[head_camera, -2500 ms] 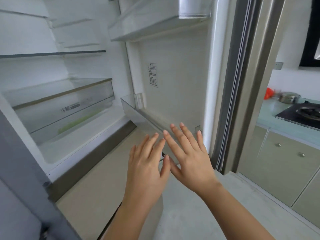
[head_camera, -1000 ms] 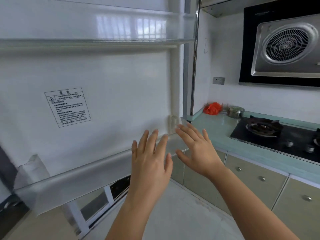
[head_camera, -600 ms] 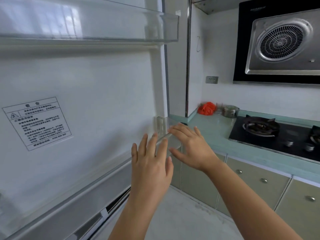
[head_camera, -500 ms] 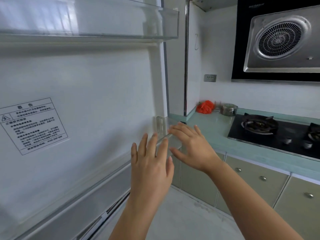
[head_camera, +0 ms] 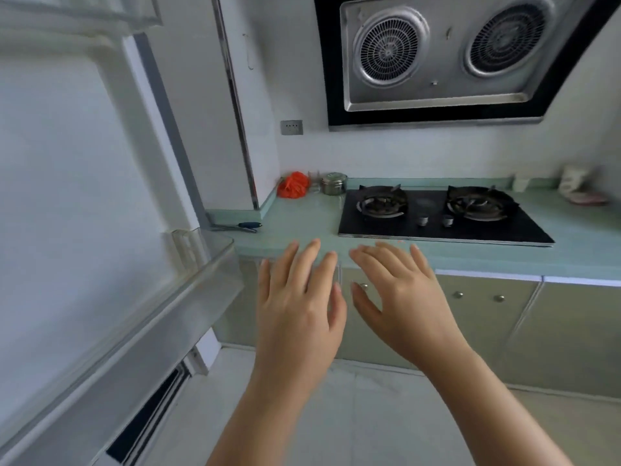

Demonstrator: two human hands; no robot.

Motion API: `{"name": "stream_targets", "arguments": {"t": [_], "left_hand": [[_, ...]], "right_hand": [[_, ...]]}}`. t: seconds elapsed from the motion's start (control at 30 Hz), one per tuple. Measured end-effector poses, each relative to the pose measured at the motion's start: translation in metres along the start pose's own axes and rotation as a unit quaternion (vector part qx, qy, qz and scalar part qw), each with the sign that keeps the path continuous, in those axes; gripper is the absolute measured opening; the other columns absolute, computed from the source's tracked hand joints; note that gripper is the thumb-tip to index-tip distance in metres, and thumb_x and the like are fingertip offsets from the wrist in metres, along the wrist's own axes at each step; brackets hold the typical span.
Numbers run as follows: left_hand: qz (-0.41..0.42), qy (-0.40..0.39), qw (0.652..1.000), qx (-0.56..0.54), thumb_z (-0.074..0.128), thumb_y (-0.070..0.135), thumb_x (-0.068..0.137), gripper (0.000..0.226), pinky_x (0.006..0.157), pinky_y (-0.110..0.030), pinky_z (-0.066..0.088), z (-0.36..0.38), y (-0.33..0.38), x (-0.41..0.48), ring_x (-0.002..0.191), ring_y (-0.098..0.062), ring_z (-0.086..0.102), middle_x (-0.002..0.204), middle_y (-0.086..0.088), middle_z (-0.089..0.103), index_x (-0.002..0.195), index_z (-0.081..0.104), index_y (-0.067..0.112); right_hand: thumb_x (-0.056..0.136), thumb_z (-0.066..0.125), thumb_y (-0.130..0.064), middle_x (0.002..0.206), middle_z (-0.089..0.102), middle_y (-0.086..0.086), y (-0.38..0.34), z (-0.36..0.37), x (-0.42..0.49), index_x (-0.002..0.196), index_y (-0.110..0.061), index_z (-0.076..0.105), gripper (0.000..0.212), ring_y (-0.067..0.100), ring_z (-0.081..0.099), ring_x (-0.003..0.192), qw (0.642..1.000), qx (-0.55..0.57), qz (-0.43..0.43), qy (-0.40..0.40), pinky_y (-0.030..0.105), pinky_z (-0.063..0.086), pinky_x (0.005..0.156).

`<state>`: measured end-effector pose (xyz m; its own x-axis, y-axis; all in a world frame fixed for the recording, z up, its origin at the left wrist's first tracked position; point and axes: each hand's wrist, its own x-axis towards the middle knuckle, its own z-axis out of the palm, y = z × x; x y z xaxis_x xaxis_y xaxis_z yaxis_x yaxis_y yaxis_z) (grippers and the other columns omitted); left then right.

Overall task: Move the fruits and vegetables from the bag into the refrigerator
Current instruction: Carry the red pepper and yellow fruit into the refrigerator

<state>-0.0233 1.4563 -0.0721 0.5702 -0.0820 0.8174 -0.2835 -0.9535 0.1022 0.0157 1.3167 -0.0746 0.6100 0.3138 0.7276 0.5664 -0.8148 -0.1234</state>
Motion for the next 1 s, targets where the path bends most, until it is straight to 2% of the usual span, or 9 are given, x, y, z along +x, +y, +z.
{"name": "stream_targets", "arguments": {"t": [0.23, 0.4, 0.5, 0.73, 0.8, 0.87, 1.0], "left_hand": [[0.078, -0.045, 0.984, -0.152, 0.045, 0.021, 0.083, 0.035, 0.094, -0.051, 0.04, 0.065, 0.092, 0.011, 0.114, -0.029, 0.053, 0.118, -0.009, 0.063, 0.109, 0.064, 0.009], [0.149, -0.084, 0.955, -0.244, 0.044, 0.023, 0.083, 0.036, 0.099, -0.041, 0.028, 0.095, 0.176, 0.013, 0.116, -0.027, 0.051, 0.119, -0.009, 0.062, 0.111, 0.063, 0.009], [0.181, -0.093, 0.935, -0.29, 0.044, 0.024, 0.083, 0.037, 0.099, -0.038, 0.026, 0.11, 0.233, 0.015, 0.116, -0.026, 0.049, 0.119, -0.009, 0.062, 0.112, 0.063, 0.009], [0.225, -0.127, 0.897, -0.358, 0.043, 0.027, 0.083, 0.04, 0.099, -0.044, 0.03, 0.143, 0.396, 0.021, 0.114, -0.028, 0.055, 0.118, -0.008, 0.063, 0.113, 0.063, 0.011], [0.246, -0.128, 0.885, -0.374, 0.043, 0.028, 0.083, 0.04, 0.097, -0.047, 0.037, 0.15, 0.445, 0.023, 0.112, -0.028, 0.056, 0.118, -0.009, 0.064, 0.112, 0.063, 0.011], [0.263, -0.134, 0.871, -0.393, 0.043, 0.027, 0.083, 0.039, 0.094, -0.052, 0.041, 0.156, 0.49, 0.023, 0.112, -0.029, 0.057, 0.117, -0.009, 0.064, 0.112, 0.064, 0.01], [0.288, -0.149, 0.852, -0.411, 0.043, 0.028, 0.081, 0.039, 0.092, -0.056, 0.041, 0.169, 0.564, 0.017, 0.111, -0.028, 0.058, 0.115, -0.008, 0.065, 0.109, 0.066, 0.012]], "right_hand": [[0.083, 0.043, -0.032, 0.108, 0.067, 0.005, 0.075, -0.064, -0.062, 0.109, -0.01, 0.064, 0.04, 0.028, 0.06, 0.108, 0.983, -0.107, 0.15, 0.012, 0.046, 0.044, 0.089], [0.083, 0.042, -0.033, 0.109, 0.066, 0.002, 0.121, -0.117, -0.113, 0.109, -0.012, 0.064, 0.04, 0.026, 0.057, 0.108, 0.955, -0.176, 0.238, 0.021, 0.045, 0.043, 0.09], [0.082, 0.043, -0.035, 0.11, 0.066, 0.001, 0.154, -0.15, -0.141, 0.111, -0.013, 0.063, 0.04, 0.025, 0.057, 0.11, 0.937, -0.215, 0.273, 0.035, 0.046, 0.042, 0.092], [0.081, 0.043, -0.037, 0.114, 0.065, 0.002, 0.25, -0.246, -0.206, 0.113, -0.014, 0.063, 0.044, 0.026, 0.056, 0.114, 0.897, -0.283, 0.335, 0.056, 0.052, 0.038, 0.096], [0.081, 0.042, -0.038, 0.116, 0.064, 0.003, 0.277, -0.277, -0.227, 0.114, -0.014, 0.062, 0.045, 0.027, 0.055, 0.116, 0.88, -0.302, 0.361, 0.059, 0.054, 0.037, 0.097], [0.082, 0.042, -0.039, 0.118, 0.063, 0.003, 0.301, -0.306, -0.249, 0.115, -0.015, 0.061, 0.045, 0.027, 0.053, 0.118, 0.863, -0.317, 0.388, 0.062, 0.054, 0.036, 0.099], [0.082, 0.041, -0.039, 0.119, 0.063, 0.003, 0.339, -0.347, -0.288, 0.116, -0.016, 0.06, 0.045, 0.027, 0.053, 0.118, 0.831, -0.354, 0.424, 0.062, 0.053, 0.037, 0.1]]}}
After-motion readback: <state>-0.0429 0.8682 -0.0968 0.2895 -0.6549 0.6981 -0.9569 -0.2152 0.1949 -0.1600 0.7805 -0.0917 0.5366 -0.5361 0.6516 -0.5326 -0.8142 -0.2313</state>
